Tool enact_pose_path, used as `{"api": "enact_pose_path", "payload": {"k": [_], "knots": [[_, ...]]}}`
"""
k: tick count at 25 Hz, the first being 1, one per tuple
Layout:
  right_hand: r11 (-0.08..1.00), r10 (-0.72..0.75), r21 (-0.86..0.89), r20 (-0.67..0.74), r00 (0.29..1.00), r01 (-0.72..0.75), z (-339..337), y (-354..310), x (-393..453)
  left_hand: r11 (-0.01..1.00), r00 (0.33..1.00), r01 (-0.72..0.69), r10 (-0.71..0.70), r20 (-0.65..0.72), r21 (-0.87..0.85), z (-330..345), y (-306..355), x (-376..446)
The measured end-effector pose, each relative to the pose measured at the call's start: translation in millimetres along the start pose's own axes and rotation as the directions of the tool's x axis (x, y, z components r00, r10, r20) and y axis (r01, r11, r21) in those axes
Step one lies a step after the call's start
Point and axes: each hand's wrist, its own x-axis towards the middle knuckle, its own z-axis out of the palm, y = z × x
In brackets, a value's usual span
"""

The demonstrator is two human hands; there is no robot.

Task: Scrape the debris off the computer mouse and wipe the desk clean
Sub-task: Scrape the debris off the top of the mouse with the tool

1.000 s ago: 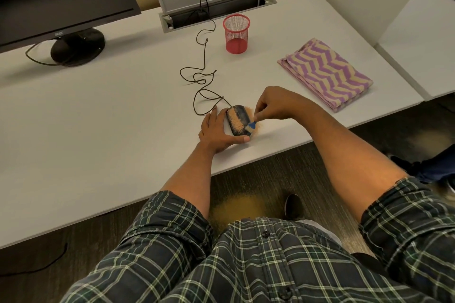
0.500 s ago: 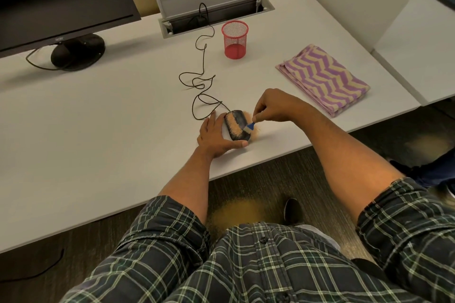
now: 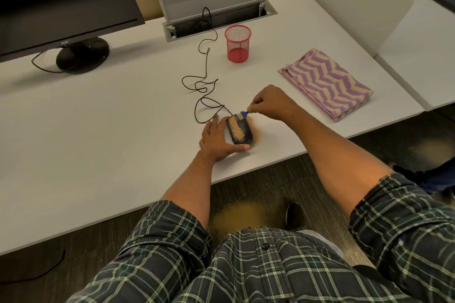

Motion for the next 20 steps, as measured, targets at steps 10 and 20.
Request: {"api": "enact_pose_path", "payload": {"k": [10,20], "knots": [[0.996,0.087,-0.007,-0.059,0.994,-0.088,23,-5,10,1.000,1.000,-0.008,0.008,-0.013,0.008,1,-1,1],[0.987,0.153,-0.045,-0.085,0.985,-0.157,15,1,10,1.000,1.000,-0.001,0.001,0.003,-0.004,0,-1,1]]}}
